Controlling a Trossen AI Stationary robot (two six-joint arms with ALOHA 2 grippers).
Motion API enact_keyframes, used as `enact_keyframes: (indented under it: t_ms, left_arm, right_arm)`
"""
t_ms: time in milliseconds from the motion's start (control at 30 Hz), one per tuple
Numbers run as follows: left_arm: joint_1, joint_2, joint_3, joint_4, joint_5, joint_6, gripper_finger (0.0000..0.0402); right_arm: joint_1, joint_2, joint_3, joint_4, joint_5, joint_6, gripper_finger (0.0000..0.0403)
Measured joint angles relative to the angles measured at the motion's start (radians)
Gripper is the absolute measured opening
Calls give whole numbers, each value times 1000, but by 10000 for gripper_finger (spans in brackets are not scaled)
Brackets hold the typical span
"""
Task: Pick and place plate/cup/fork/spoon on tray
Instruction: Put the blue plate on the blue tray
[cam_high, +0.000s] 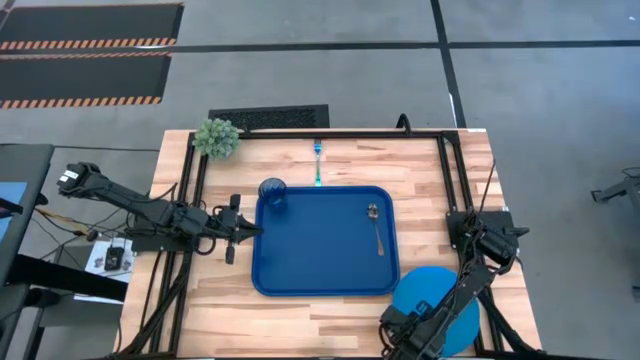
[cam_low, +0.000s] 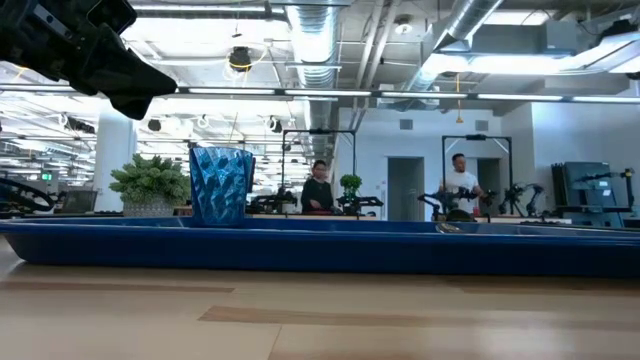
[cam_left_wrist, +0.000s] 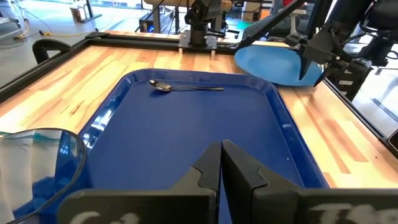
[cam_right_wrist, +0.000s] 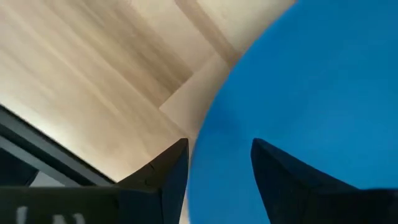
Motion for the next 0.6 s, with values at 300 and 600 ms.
enact_keyframes:
  t_ms: [300, 600]
  left_arm:
    - [0, 0, 0, 2, 0, 7, 0]
    - [0, 0, 0, 0, 0, 7, 0]
  right_arm:
    - [-18, 22, 1, -3, -47, -4, 202]
    - [-17, 22, 4, -10, -53, -6, 142]
